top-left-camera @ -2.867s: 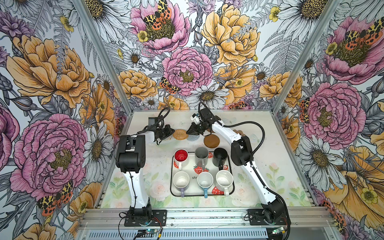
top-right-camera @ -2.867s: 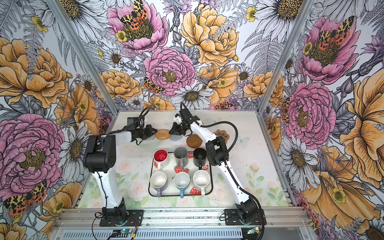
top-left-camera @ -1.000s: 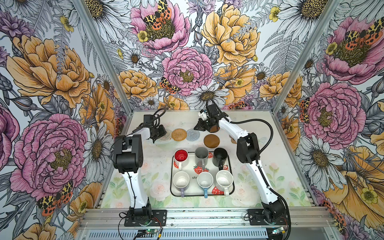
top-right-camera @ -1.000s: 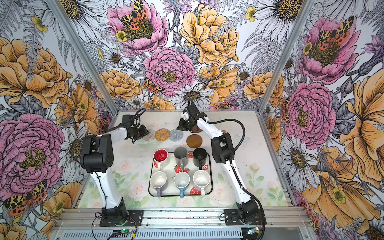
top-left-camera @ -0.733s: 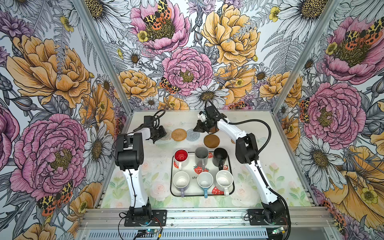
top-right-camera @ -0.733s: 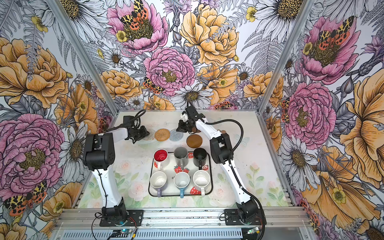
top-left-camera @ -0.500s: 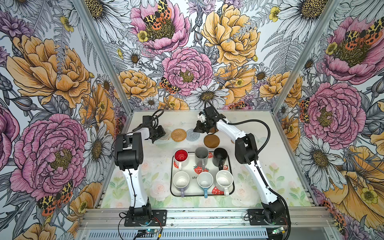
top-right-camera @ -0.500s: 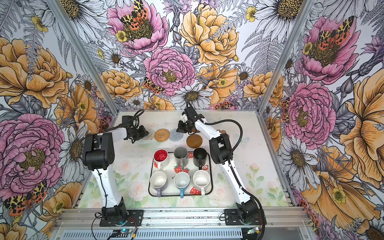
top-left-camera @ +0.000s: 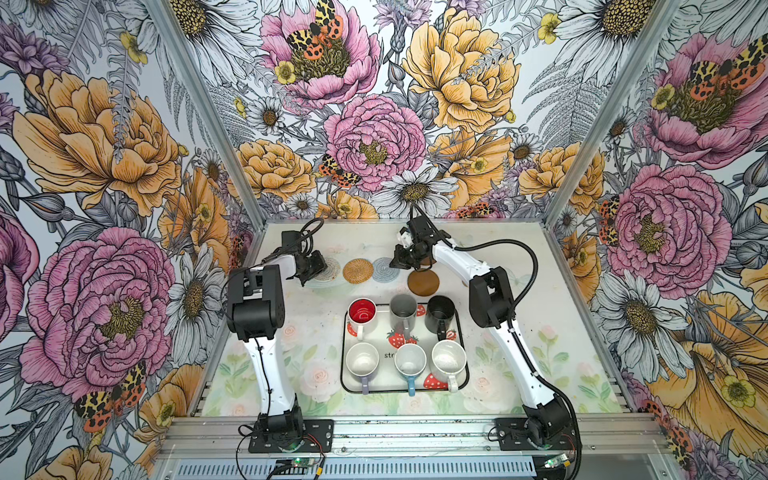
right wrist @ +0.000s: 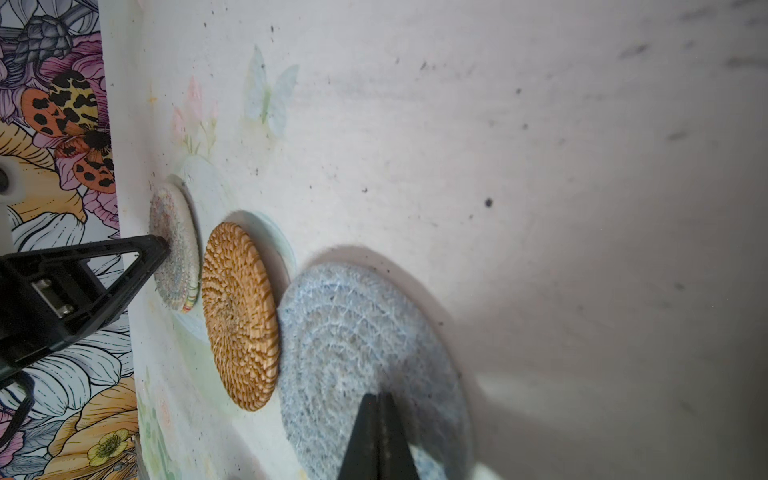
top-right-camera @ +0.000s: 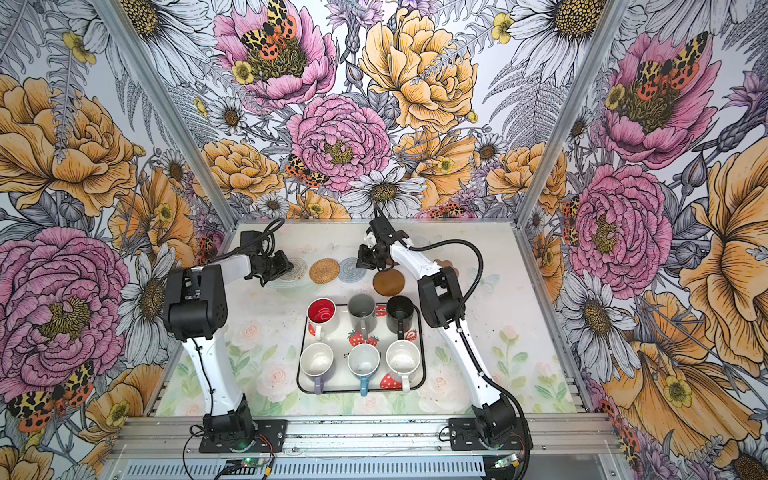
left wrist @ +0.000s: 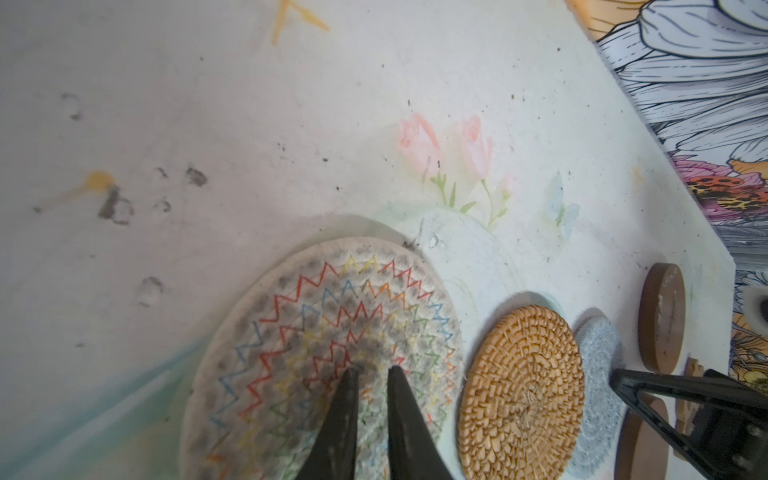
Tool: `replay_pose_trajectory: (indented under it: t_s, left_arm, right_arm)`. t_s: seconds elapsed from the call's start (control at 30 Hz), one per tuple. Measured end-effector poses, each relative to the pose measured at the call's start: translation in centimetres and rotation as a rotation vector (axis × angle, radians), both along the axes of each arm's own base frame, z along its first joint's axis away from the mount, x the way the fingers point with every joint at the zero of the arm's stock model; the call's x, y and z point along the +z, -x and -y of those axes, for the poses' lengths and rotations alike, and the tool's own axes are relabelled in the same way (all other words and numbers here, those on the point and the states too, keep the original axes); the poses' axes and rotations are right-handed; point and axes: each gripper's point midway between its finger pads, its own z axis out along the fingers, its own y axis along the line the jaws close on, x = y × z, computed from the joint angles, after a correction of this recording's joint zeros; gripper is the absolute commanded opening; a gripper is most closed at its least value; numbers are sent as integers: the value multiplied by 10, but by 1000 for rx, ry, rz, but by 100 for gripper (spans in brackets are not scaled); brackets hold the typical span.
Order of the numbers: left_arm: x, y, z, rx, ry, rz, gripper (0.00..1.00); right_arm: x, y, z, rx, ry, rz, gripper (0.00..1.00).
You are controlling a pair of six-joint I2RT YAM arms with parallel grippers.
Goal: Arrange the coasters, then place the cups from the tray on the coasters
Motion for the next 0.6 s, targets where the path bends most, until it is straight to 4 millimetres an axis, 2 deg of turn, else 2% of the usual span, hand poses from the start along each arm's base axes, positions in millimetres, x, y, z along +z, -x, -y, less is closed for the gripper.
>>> replay_pose_trajectory:
  t_s: [0.23, 0.37, 0.6]
  left_arm:
    - [0, 0, 3, -5, -4, 0, 17]
    - [3, 1, 13, -20, -15, 0, 18]
    - [30, 0, 64, -107, -11, 47, 18]
  right_arm:
    - [-2, -1, 4, -8, 15, 2, 1]
    - [-2, -1, 5, -9, 25, 6, 0]
    - [-3, -2, 8, -17, 37, 9, 0]
